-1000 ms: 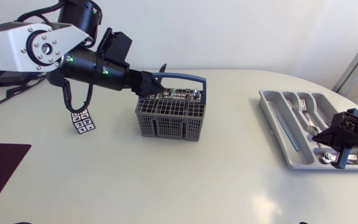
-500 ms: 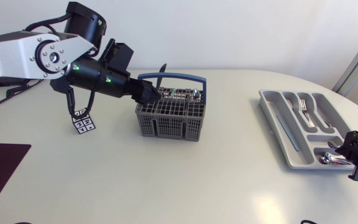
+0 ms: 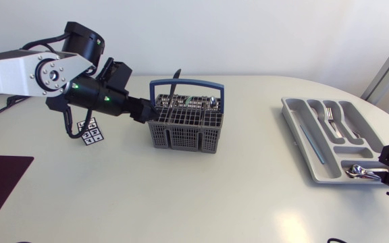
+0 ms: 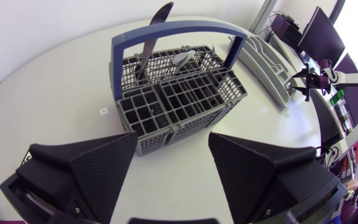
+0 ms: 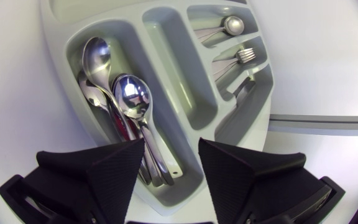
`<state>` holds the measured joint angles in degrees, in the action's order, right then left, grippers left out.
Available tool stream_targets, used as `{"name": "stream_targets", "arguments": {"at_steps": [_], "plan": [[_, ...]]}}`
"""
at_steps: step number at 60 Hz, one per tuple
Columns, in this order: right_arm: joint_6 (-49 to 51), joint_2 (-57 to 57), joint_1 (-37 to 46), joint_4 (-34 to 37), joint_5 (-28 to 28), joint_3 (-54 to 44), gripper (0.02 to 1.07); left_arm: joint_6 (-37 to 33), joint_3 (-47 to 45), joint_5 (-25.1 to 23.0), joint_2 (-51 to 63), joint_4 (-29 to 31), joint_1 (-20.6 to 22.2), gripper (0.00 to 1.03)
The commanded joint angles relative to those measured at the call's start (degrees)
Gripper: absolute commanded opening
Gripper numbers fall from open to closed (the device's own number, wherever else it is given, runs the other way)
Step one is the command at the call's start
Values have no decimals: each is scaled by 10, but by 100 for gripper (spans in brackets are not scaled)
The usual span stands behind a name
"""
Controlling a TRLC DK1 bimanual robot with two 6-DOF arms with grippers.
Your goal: Transfer all utensils from the basket to the drawer tray.
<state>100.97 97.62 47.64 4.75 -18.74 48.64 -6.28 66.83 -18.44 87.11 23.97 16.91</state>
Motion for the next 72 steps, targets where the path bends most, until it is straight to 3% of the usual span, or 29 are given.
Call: {"name": "stream_targets", "arguments": {"at_steps": [1, 12, 19, 28, 37, 46, 53, 61, 72], "plan": [[2, -48, 2, 21, -6, -9, 90, -14, -22, 6, -19, -1, -9, 80], [-89, -147, -54, 100, -39, -14, 91, -20, -44, 9, -18, -17, -23, 80], [-187, -198, -143, 146, -55, -14, 91, -21, -47, 9, -7, -31, -32, 80], [-342, -220, -296, 152, -55, -11, 91, -23, -49, 9, -1, -33, -35, 80], [-479, -180, -434, 113, -36, 10, 90, -29, -57, 9, 12, -47, -51, 80], [-565, -103, -519, 76, -15, 53, 90, -31, -59, 9, 38, -55, -79, 78], [-610, -34, -543, 58, -14, 110, 90, -36, -59, 9, 65, -63, -87, 74], [-646, 19, -557, 58, -51, 171, 90, -44, -50, 9, 100, -69, -84, 73], [-683, 49, -599, 44, -52, 217, 90, -44, -24, 8, 136, -72, -73, 73]]}}
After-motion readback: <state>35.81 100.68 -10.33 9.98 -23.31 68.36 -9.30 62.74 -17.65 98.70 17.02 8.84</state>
